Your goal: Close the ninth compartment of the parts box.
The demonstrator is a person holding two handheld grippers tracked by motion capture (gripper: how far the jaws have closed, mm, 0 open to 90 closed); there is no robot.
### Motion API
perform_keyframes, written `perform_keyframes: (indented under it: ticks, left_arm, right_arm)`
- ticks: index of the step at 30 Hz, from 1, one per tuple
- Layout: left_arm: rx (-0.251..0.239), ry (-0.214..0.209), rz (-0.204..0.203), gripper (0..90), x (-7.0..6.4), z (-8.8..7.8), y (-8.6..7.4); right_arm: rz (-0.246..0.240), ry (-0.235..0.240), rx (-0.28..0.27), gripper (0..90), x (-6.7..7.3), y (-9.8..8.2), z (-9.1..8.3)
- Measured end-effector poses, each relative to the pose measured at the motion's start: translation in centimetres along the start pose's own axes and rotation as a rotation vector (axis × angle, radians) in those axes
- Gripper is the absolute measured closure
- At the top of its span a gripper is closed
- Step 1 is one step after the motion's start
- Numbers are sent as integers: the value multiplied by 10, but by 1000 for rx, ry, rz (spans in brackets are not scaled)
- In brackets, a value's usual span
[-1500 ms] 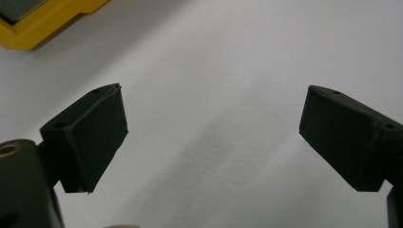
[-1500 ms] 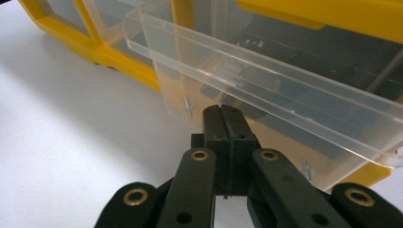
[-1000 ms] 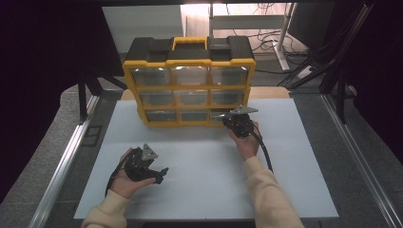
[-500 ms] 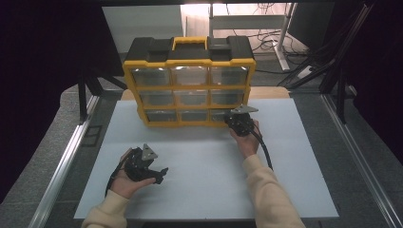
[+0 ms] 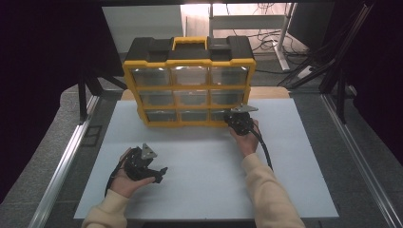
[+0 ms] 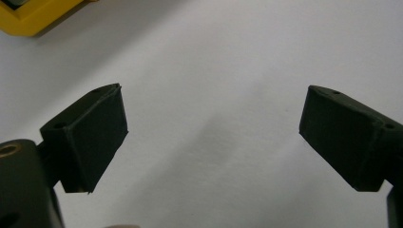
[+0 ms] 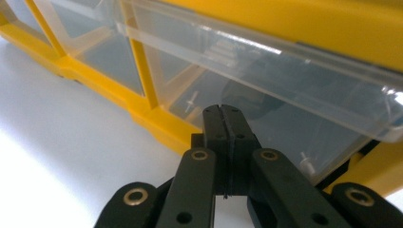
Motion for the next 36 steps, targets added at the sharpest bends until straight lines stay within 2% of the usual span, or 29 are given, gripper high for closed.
perform_keyframes:
  ticks: [5, 13, 21, 28, 29, 32, 36]
  left_arm:
    - [-11, 6, 4, 92, -1, -3, 3]
    - [-15, 6, 4, 93, -1, -5, 2]
    - [-25, -4, 5, 92, 0, -6, 2]
    - [-50, 15, -18, 93, 3, -9, 1]
    - [-47, 16, -18, 93, 3, -9, 1]
    - [-47, 17, -19, 93, 3, -9, 0]
    - [-43, 18, -15, 93, 3, -9, 0]
  right_arm:
    - [-6, 16, 12, 896, 5, 1, -8]
    - [-24, 61, 6, 896, 12, 1, -36]
    - [-18, 125, 2, 896, 11, -6, -72]
    - [-27, 177, 10, 894, 13, -20, -96]
    - [-26, 181, 7, 865, 13, -22, -99]
    - [-6, 190, -6, 644, 12, -27, -111]
    - [13, 204, -14, 486, 9, -36, -128]
Point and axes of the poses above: each handheld gripper's, and its own axes: z roughly forward along the jaws, y roughly out of its top, x roughly to its left, the point moved 1 cm from there along z, roughly forward along the jaws, and after that the axes turned 1 degree about -x, right-handed, at the moved point
